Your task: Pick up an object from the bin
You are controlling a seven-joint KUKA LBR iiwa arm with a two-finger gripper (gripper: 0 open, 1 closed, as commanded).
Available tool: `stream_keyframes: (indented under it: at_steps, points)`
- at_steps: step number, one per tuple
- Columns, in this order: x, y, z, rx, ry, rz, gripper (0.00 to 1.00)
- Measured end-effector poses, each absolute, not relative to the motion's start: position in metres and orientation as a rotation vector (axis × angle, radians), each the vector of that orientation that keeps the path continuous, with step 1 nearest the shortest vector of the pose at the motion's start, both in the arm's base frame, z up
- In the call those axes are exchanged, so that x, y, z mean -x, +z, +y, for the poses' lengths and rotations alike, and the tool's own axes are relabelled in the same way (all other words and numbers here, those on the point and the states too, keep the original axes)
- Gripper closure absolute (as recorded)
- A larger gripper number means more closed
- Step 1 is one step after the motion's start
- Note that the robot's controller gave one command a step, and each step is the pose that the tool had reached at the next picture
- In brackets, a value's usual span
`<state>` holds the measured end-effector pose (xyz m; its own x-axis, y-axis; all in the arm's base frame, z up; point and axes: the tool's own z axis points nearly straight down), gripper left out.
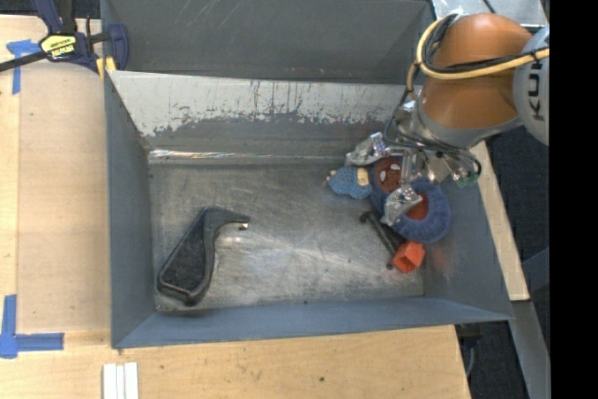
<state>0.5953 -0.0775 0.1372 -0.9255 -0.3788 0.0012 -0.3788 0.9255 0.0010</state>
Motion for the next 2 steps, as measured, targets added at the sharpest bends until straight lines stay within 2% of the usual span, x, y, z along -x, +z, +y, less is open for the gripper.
stream_keyframes:
  at_steps: [1, 2]
  points:
    - [-0.6256, 0.0830, -0.0867, -0.636, 0.002, -3.085, 0.00]
    - [-0.6250, 0.0806, -0.0868, -0.635, 0.001, -3.083, 1.00]
